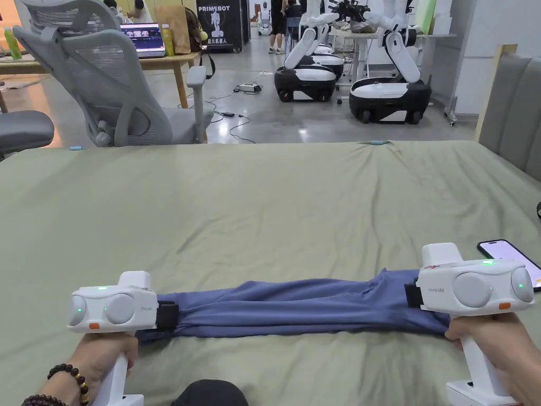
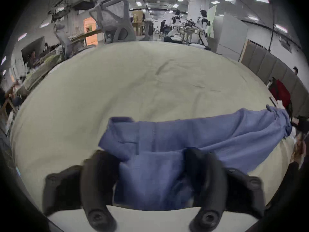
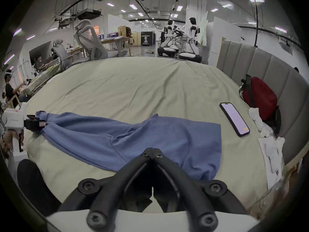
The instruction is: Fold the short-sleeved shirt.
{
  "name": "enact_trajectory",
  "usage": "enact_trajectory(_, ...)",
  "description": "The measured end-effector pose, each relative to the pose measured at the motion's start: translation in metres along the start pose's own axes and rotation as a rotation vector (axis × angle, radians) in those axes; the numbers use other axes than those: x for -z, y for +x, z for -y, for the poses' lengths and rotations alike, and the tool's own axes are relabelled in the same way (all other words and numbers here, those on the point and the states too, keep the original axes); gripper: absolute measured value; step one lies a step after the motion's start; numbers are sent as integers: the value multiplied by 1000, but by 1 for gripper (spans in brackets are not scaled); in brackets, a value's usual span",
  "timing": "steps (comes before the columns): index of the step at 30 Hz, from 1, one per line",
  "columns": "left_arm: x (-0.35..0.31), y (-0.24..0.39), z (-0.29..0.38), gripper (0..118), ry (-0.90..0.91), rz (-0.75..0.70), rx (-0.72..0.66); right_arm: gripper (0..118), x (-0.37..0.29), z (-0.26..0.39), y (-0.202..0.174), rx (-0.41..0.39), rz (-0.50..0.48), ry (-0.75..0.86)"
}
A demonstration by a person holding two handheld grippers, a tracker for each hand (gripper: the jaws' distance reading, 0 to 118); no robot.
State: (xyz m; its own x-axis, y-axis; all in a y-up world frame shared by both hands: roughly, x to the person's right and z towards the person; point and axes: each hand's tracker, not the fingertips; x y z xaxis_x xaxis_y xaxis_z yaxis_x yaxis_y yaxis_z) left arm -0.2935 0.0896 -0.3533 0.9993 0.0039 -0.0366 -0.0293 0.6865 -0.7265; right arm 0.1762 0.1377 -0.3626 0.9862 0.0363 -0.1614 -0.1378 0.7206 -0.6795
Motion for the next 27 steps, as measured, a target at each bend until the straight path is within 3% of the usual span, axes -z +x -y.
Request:
enact_trajectory(1,-3,4,-2,48,6,53,25,0,3,0,-1,0,0,-3)
enact_trajectory(2,-4,7,-4,31,7,53,28,0,5,1,-1,4,-1,-6)
enact_trajectory(4,-5,10,-5,10,8,61,60,0,8,2,-3,11,-3,-15)
enact_trajectory(5,-7,13,-6,10,1,110,41,0,10,2,-5,14,-6,-16)
enact_trajectory(6,-8,14,-6,10,23,32,62,0,10,2,-6,15,-11,-15)
enact_trajectory(12,-25,-35,-10,9,71,73,-16,0,6,0,-14,-2,-26,-8)
enact_trajectory(15,-35,-70,-16,9,83,-140,-9,0,4,-3,-14,-4,-31,1)
enact_trajectory(21,-54,-143,-16,9,20,-328,-92,0,1,-5,-17,-11,-40,15)
enact_trajectory(27,-80,-104,-25,9,95,-202,-76,0,8,-9,-23,-18,-49,11)
